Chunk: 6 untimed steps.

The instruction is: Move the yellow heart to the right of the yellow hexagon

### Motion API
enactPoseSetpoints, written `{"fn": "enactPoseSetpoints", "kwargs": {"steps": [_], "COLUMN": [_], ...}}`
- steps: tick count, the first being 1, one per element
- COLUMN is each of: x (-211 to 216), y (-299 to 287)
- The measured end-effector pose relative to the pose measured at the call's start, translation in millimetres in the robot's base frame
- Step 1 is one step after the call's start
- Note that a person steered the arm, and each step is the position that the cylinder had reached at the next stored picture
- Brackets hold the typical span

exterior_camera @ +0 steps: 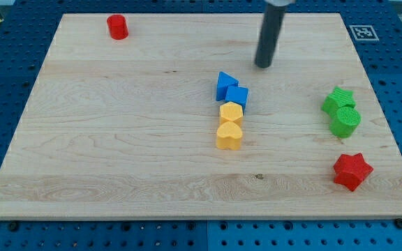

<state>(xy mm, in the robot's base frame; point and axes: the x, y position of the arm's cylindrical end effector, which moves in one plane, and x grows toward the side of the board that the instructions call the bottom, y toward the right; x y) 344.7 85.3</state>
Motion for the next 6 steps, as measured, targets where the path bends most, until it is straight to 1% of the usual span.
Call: {"fn": "enactPoseSetpoints", "kwargs": {"steps": [1, 2, 3, 4, 6], "x": [0, 26, 107, 178, 181], "y": [-83, -155, -164, -147, -28]}}
